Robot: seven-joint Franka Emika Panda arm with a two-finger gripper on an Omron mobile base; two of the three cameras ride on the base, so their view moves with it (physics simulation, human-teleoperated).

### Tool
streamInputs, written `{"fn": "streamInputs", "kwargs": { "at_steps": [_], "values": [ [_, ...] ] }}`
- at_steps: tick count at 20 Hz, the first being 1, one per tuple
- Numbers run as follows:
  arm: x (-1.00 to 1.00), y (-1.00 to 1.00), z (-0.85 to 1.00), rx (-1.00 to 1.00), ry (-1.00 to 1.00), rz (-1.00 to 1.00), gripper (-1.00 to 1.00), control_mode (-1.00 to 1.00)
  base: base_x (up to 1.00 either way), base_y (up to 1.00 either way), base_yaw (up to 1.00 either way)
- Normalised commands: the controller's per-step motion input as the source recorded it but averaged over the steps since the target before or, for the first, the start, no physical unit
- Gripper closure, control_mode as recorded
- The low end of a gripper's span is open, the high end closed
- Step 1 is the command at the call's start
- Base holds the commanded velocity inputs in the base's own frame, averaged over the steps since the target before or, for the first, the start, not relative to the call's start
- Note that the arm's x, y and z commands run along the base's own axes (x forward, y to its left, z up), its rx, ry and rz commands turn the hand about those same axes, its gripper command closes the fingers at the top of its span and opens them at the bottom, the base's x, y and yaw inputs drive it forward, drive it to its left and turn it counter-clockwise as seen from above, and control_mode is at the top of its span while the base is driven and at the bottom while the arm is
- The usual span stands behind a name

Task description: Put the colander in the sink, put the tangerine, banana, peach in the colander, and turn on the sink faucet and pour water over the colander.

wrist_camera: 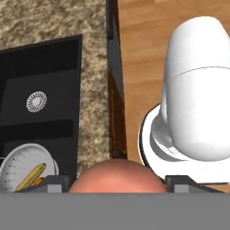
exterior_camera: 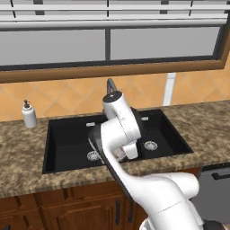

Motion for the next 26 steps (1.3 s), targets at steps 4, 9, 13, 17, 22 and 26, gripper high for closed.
{"fn": "streamInputs", "kwargs": {
  "at_steps": [4,9,13,17,22,26],
  "values": [
    [0.89,0.33,-0.44,-0.14,0.33,0.11,1.0,-1.0,0.0,0.0,0.0],
    [0.99,0.09,-0.61,-0.08,0.31,0.09,1.0,-1.0,0.0,0.0,0.0],
    [0.96,0.0,-0.7,-0.03,0.12,0.1,1.0,-1.0,0.0,0.0,0.0],
    [0.84,0.0,-0.81,0.0,0.1,0.12,1.0,-1.0,0.0,0.0,0.0],
    [0.72,0.0,-0.76,0.0,0.02,0.13,1.0,-1.0,0.0,0.0,0.0],
    [0.74,0.0,-0.67,-0.02,0.0,0.14,1.0,-1.0,0.0,0.0,0.0]
  ]
}}
